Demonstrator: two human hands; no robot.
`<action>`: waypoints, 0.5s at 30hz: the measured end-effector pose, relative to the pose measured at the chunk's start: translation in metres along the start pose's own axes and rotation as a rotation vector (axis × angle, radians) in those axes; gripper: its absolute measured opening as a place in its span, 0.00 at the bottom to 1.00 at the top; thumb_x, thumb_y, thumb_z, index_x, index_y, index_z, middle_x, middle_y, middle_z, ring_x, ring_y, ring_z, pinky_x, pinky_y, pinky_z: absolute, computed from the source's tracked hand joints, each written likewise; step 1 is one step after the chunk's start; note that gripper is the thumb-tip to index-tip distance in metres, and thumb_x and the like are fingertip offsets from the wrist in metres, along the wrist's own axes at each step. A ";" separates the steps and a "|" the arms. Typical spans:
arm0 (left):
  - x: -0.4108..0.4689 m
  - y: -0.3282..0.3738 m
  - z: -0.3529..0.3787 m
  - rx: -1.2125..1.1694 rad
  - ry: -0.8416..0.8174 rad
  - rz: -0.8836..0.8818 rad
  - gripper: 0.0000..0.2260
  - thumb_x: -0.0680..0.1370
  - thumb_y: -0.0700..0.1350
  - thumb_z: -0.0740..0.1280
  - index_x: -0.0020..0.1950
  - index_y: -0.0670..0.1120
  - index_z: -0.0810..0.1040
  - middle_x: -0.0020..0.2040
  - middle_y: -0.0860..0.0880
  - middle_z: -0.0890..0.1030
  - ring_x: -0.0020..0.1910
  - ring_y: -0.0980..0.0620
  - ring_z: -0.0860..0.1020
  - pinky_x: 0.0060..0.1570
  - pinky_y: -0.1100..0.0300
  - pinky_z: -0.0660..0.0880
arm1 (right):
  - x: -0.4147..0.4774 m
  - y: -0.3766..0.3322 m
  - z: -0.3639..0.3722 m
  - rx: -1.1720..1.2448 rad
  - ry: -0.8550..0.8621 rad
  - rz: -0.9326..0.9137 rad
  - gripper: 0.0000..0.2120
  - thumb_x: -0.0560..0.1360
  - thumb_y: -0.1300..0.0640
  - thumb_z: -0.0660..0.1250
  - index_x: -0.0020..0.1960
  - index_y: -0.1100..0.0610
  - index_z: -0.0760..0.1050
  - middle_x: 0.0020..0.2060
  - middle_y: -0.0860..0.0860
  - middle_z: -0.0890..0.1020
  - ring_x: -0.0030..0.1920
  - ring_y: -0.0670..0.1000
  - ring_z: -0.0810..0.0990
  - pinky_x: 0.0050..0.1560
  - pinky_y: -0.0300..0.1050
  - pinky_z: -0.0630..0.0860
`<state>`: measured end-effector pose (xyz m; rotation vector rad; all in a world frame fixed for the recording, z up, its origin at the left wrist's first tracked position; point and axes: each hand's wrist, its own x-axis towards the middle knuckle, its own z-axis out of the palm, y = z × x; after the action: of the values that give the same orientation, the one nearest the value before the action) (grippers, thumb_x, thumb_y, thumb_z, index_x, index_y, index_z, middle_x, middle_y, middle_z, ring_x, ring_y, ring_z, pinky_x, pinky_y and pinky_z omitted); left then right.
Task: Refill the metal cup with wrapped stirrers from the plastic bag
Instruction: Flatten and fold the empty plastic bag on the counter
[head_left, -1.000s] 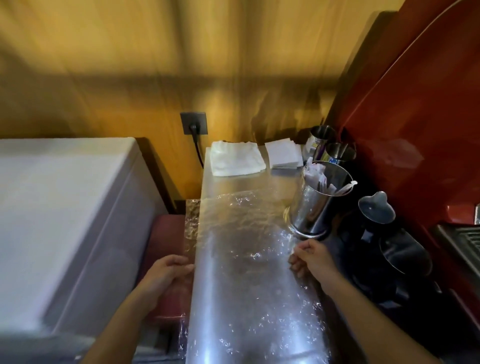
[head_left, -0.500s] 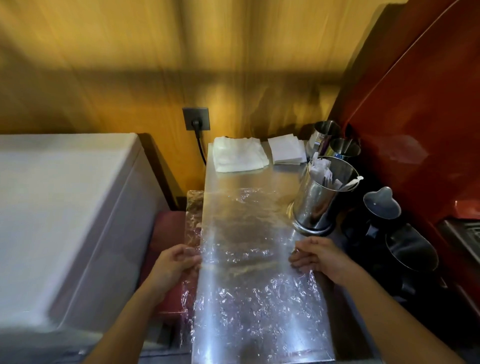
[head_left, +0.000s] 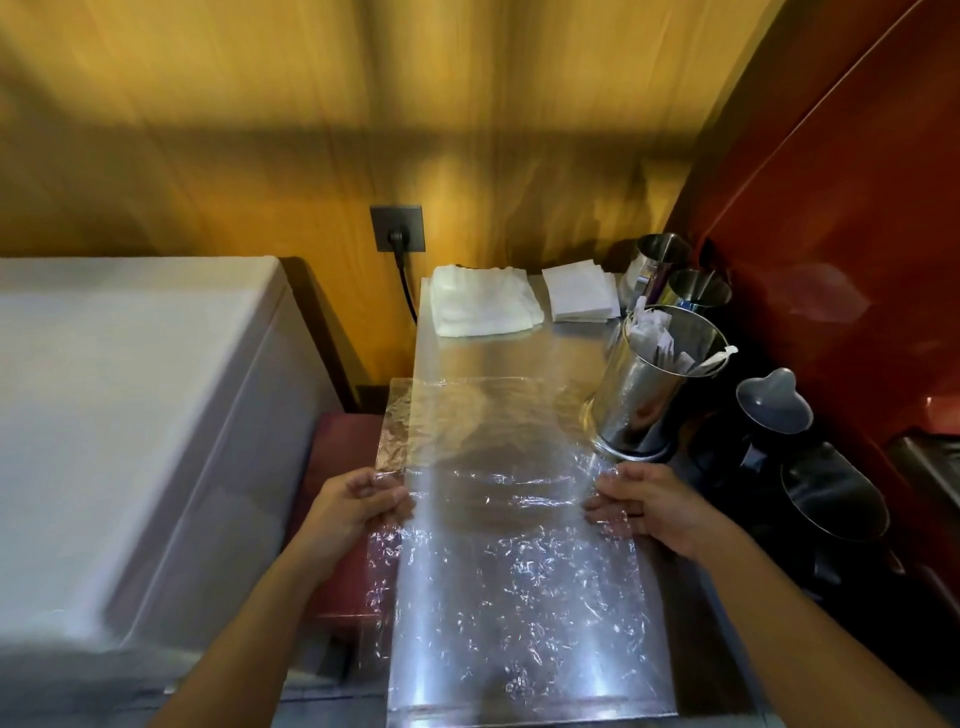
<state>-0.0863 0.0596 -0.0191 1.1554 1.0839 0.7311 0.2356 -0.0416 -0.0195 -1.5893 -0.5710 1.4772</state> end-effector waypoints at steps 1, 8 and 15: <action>0.001 0.000 0.001 -0.005 0.005 -0.003 0.05 0.72 0.32 0.67 0.37 0.38 0.78 0.26 0.49 0.81 0.24 0.56 0.76 0.26 0.68 0.74 | 0.000 0.001 0.000 -0.010 0.003 -0.009 0.02 0.71 0.65 0.67 0.42 0.61 0.75 0.33 0.58 0.84 0.32 0.54 0.83 0.28 0.41 0.78; 0.007 0.004 -0.001 0.033 0.030 0.022 0.08 0.74 0.30 0.63 0.40 0.40 0.77 0.27 0.49 0.80 0.25 0.56 0.77 0.26 0.68 0.75 | 0.001 0.002 -0.007 0.095 -0.020 -0.061 0.07 0.71 0.71 0.63 0.47 0.64 0.77 0.28 0.58 0.83 0.25 0.50 0.81 0.26 0.37 0.77; 0.012 0.005 0.008 0.003 0.097 0.009 0.21 0.68 0.22 0.59 0.23 0.43 0.78 0.22 0.50 0.79 0.22 0.57 0.75 0.23 0.68 0.72 | 0.006 0.002 -0.009 0.195 -0.020 -0.053 0.12 0.69 0.79 0.55 0.35 0.70 0.75 0.27 0.59 0.82 0.29 0.53 0.83 0.29 0.38 0.79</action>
<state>-0.0741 0.0687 -0.0174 1.1378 1.1621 0.7991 0.2454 -0.0401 -0.0252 -1.3998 -0.4614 1.4636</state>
